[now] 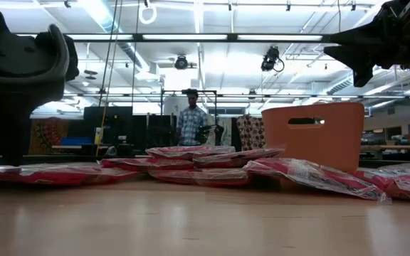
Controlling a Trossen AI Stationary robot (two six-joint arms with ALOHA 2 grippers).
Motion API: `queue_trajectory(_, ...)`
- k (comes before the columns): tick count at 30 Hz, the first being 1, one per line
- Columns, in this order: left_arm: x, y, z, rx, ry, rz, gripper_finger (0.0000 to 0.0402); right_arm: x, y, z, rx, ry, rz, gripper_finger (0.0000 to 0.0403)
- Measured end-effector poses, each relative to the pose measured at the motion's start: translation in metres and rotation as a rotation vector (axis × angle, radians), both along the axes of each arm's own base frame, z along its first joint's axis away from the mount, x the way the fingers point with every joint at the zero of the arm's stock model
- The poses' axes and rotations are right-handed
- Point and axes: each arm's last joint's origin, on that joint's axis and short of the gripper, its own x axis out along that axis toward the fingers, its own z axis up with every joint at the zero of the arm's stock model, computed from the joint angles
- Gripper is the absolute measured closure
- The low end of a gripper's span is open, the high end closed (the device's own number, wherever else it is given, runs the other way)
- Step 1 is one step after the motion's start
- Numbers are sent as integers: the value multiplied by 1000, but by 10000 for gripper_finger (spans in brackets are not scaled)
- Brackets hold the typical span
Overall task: Sort popcorn bags into baskets
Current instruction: Put the red popcorn bag into the orange bin
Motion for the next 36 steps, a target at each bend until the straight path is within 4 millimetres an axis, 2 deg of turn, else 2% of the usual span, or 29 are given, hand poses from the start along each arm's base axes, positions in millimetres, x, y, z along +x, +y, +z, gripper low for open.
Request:
queue_trajectory(5, 1, -1, -3, 1, -12, 25, 278, 0, 0, 0, 0, -1, 0, 259)
queue_trajectory(11, 1, 0, -4, -9, -53, 114, 384, 0, 0, 0, 0, -1, 0, 259)
queue_trajectory(15, 3, 5, 6, -38, -59, 164, 393, 0, 0, 0, 0, -1, 0, 259)
queue_trajectory(21, 0, 24, 55, -92, -108, 186, 398, 0, 0, 0, 0, -1, 0, 259)
queue_trajectory(25, 2, 46, 93, -162, -202, 241, 398, 0, 0, 0, 0, -1, 0, 259)
queue_trajectory(30, 8, 79, 130, -240, -337, 312, 399, 0, 0, 0, 0, -1, 1, 259)
queue_trajectory(33, 22, 91, 151, -314, -458, 228, 400, 0, 0, 0, 0, -1, 0, 259)
queue_trajectory(36, 38, 104, 164, -311, -574, 118, 400, 0, 0, 0, 0, -1, 0, 259)
